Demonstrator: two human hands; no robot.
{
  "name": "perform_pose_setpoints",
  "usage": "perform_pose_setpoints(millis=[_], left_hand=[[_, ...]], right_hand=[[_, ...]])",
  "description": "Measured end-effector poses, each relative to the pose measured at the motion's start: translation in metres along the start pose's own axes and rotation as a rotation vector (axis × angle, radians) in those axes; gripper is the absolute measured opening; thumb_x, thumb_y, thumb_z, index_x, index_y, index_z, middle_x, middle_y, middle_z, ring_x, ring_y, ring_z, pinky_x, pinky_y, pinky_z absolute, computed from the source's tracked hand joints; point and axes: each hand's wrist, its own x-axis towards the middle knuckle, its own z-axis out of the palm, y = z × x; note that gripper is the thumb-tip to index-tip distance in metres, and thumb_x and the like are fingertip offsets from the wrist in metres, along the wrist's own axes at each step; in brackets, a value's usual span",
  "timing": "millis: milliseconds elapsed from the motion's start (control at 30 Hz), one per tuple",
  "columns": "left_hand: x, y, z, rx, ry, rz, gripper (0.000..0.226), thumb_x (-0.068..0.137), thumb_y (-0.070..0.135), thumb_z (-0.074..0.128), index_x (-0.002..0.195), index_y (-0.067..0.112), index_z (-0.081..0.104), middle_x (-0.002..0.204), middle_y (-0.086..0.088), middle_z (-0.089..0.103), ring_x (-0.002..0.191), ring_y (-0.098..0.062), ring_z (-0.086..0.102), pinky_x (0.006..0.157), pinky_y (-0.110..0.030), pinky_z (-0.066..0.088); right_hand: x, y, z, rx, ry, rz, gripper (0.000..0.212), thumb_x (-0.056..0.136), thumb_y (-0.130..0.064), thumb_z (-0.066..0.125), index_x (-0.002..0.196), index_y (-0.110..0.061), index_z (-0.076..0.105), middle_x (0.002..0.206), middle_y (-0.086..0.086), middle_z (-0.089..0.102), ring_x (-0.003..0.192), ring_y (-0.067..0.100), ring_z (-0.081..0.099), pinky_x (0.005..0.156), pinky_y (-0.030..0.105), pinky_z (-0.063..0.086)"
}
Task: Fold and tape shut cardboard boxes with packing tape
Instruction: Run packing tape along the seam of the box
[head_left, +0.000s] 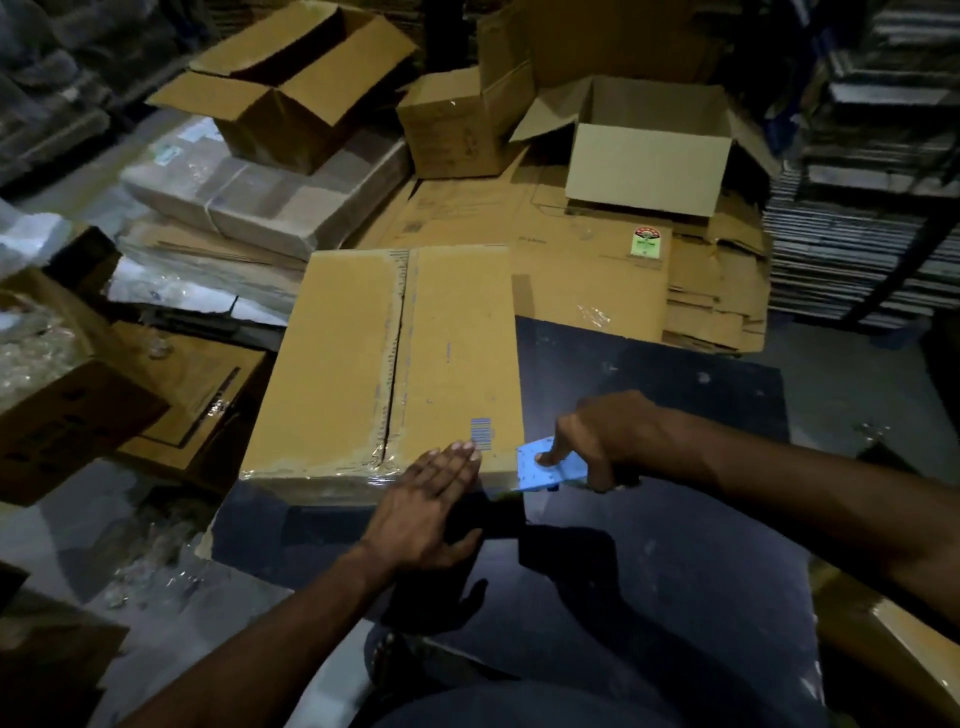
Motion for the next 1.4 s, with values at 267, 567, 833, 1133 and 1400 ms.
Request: perform_pose_setpoints(millis=[267,567,833,1133,1400], left_hand=[[0.000,0.001,-0.004,-0.043,0.054,0.008,0.102,0.095,0.065,0.067,0.172,0.012,0.029,0.181,-0.005,0.023,0.167,-0.022,0.023,0.130,-0.052,0.034],[0.021,0.008,-0.039,-0.016,-0.047,-0.038,0.085,0.097,0.071,0.060,0.161,0.017,0.054,0.169,-0.004,0.048,0.153,-0.023,0.050,0.122,-0.046,0.046],[0.074,0.008,-0.056,0.021,-0.188,0.353,0.084,0.096,0.061,0.067,0.167,0.024,0.043,0.180,-0.003,0.029,0.165,-0.019,0.031,0.129,-0.050,0.034],[0.120,0.007,-0.055,0.202,-0.381,0.506,0.076,0.095,0.088,0.050,0.146,0.034,0.063,0.182,-0.004,0.020,0.171,-0.021,0.002,0.132,-0.061,0.018],[0.170,0.035,-0.062,0.270,-0.594,0.579,0.083,0.090,0.102,0.026,0.124,0.047,0.077,0.181,0.008,0.021,0.170,-0.018,-0.008,0.127,-0.073,-0.004]], right_hand=[[-0.046,0.050,0.018,0.166,-0.061,0.141,0.047,0.100,-0.056,0.066,0.143,-0.038,0.062,0.136,-0.002,0.064,0.121,0.022,0.064,0.095,0.035,0.052],[0.023,0.059,0.084,0.316,-0.017,-0.002,0.053,0.083,-0.053,0.075,0.135,-0.047,0.069,0.111,0.002,0.070,0.098,0.029,0.070,0.086,0.038,0.059],[0.052,0.041,0.095,0.266,0.061,0.010,0.043,0.092,-0.035,0.078,0.131,-0.051,0.070,0.121,-0.016,0.071,0.095,0.018,0.069,0.062,0.030,0.048],[0.062,0.045,0.139,0.316,-0.053,0.211,0.035,0.095,-0.058,0.071,0.116,-0.030,0.070,0.109,-0.011,0.059,0.102,0.024,0.058,0.096,0.049,0.046],[0.051,0.083,0.177,0.586,-0.223,0.267,0.035,0.086,-0.029,0.086,0.120,-0.036,0.079,0.108,-0.015,0.071,0.091,0.017,0.069,0.101,0.033,0.057]])
